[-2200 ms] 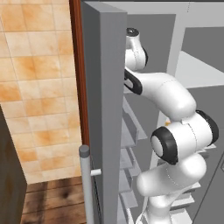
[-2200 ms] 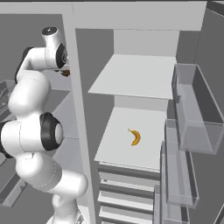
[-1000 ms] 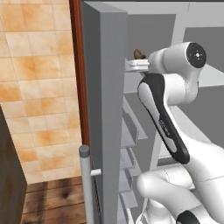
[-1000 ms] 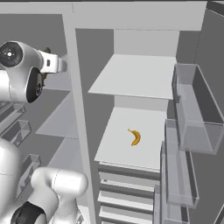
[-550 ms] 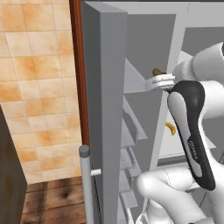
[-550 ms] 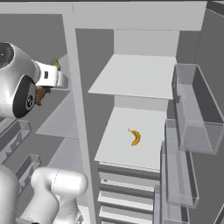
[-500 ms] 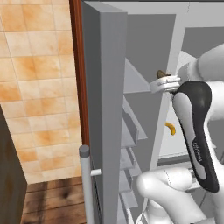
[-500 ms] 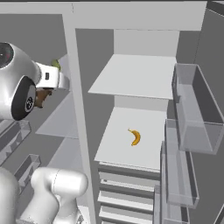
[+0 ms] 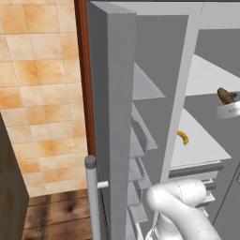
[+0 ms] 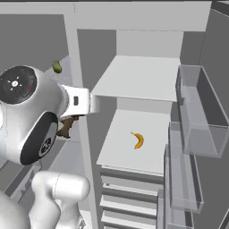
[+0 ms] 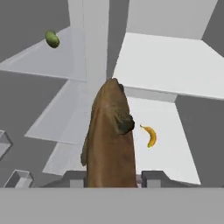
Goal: Pick up the frozen fish from the freezer, place it on any shelf in the fridge, and close the fridge and freezer doors when done.
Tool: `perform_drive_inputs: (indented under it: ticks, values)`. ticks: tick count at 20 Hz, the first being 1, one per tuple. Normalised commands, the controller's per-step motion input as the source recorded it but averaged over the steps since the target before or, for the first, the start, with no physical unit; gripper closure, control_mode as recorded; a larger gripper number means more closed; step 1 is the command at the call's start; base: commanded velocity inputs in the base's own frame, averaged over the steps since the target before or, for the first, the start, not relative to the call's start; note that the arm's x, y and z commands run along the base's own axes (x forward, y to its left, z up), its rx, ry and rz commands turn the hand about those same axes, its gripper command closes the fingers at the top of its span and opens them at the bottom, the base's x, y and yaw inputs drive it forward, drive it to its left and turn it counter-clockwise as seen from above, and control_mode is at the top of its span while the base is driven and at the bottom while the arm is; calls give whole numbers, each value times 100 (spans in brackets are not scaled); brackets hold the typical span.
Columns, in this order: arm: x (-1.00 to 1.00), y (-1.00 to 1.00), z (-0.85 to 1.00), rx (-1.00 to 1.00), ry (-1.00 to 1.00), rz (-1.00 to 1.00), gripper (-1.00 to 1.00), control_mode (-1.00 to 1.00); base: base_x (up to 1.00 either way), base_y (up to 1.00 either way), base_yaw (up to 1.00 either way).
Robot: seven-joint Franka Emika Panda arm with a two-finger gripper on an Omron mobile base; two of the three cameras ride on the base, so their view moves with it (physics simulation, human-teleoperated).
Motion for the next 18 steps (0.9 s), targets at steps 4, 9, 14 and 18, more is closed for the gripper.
perform_drive_inputs:
  ticks: [4,9,14,18]
  values:
    - [96,-91,1,0,1,-17,100,-100,0,0,0]
    - [97,-83,0,0,8,-11,100,-100,0,0,0]
    - [83,-53,-12,-2,1,-1,100,-100,0,0,0]
    - [100,-25,0,0,0,0,100,-100,0,0,0]
